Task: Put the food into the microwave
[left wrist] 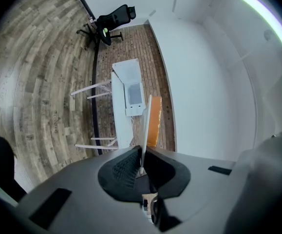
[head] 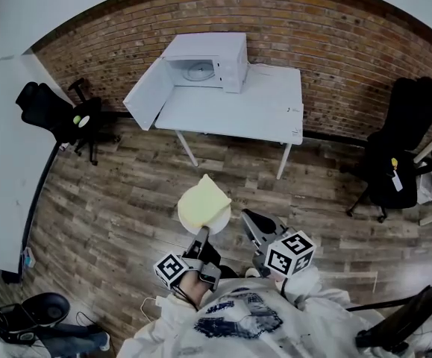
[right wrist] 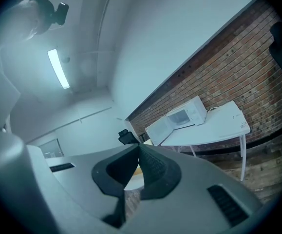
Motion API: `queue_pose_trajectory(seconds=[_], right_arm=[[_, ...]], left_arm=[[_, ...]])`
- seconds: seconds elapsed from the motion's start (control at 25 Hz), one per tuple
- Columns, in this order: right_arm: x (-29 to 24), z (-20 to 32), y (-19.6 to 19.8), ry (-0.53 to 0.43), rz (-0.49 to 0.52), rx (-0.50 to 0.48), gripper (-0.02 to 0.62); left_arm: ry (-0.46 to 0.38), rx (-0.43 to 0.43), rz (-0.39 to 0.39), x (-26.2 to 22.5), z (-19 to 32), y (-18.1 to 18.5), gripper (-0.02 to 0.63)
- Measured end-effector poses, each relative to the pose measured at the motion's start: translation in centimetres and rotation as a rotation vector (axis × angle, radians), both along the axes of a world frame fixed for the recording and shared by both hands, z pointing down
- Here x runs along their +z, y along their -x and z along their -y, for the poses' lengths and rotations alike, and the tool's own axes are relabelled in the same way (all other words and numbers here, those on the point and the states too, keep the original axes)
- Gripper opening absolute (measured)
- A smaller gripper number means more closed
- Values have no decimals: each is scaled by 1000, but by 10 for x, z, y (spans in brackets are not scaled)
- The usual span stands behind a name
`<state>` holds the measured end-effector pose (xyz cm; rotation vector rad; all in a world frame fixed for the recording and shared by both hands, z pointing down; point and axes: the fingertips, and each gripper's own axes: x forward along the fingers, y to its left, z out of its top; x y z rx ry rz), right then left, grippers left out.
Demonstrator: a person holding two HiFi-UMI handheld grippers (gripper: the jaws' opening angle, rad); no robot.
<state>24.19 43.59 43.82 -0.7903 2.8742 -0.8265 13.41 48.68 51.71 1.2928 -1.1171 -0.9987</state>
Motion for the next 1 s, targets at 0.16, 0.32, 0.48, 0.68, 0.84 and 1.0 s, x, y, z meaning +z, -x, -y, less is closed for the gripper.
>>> queue_pose_trajectory(seconds=[0.16, 0.32, 0.48, 0.68, 0.84, 1.0], right_arm=[[12, 12, -10, 26, 4, -13, 14], [13, 30, -11, 23, 3, -8, 14], [18, 47, 0, 28, -6, -15, 14], [26, 75, 14, 31, -30, 9, 14], [32, 111, 36, 40, -46, 36, 14], [39, 148, 67, 55, -62, 71, 14]], left_arm=[[13, -23, -14, 10, 7, -5, 21], [15, -39, -14, 14, 19, 0, 21], [11, -41, -5, 17, 40, 10, 21], [11, -19, -18, 25, 70, 24, 21], [15, 1, -25, 31, 106, 50, 21], [46, 26, -25, 42, 142, 84, 21]])
